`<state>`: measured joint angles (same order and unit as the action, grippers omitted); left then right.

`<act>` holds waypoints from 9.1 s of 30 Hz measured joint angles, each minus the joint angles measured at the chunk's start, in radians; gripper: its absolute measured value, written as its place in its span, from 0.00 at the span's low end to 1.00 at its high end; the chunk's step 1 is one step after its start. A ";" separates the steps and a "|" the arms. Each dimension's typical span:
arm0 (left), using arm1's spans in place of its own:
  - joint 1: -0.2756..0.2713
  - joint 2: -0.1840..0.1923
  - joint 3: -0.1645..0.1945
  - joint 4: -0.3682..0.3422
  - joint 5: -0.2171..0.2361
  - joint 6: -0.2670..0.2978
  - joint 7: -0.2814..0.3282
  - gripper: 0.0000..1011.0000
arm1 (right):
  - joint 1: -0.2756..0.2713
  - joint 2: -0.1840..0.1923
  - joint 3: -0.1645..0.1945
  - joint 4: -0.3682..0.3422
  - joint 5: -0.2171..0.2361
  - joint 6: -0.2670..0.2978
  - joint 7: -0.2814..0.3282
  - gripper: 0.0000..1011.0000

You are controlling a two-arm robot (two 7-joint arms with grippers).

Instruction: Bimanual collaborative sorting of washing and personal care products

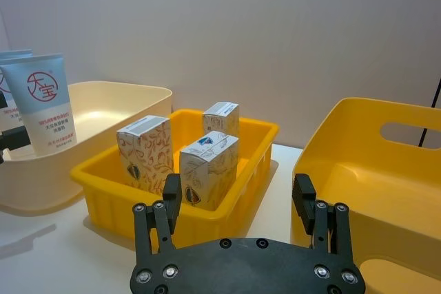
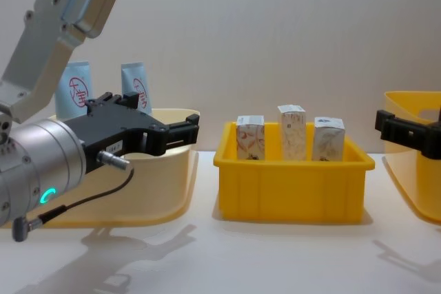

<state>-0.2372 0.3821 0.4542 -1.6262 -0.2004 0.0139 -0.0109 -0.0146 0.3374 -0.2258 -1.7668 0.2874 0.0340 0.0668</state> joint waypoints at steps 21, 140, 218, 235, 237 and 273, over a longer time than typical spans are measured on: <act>0.007 0.003 -0.021 -0.005 -0.024 0.008 -0.012 0.99 | 0.000 0.000 0.000 0.000 0.000 0.000 0.000 0.99; -0.265 -0.135 -0.170 0.384 -0.277 -0.083 -0.402 0.27 | 0.000 0.000 0.000 0.000 0.000 0.000 0.000 0.99; -0.356 -0.155 -0.004 0.415 -0.436 -0.051 -0.803 0.27 | 0.067 0.080 -0.028 -0.010 0.087 0.037 0.238 0.99; -0.356 -0.155 -0.003 0.415 -0.436 -0.051 -0.804 0.27 | 0.200 0.038 -0.119 0.068 0.018 0.102 0.240 0.99; -0.356 -0.155 -0.003 0.415 -0.436 -0.051 -0.804 0.27 | 0.218 0.028 -0.129 0.083 0.010 0.103 0.240 0.99; -0.356 -0.155 -0.003 0.415 -0.436 -0.051 -0.804 0.27 | 0.371 -0.077 -0.221 0.253 -0.062 0.106 0.275 0.68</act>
<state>-0.5927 0.2269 0.4511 -1.2111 -0.6362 -0.0372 -0.8146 0.3559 0.2601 -0.4470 -1.5135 0.2249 0.1403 0.3416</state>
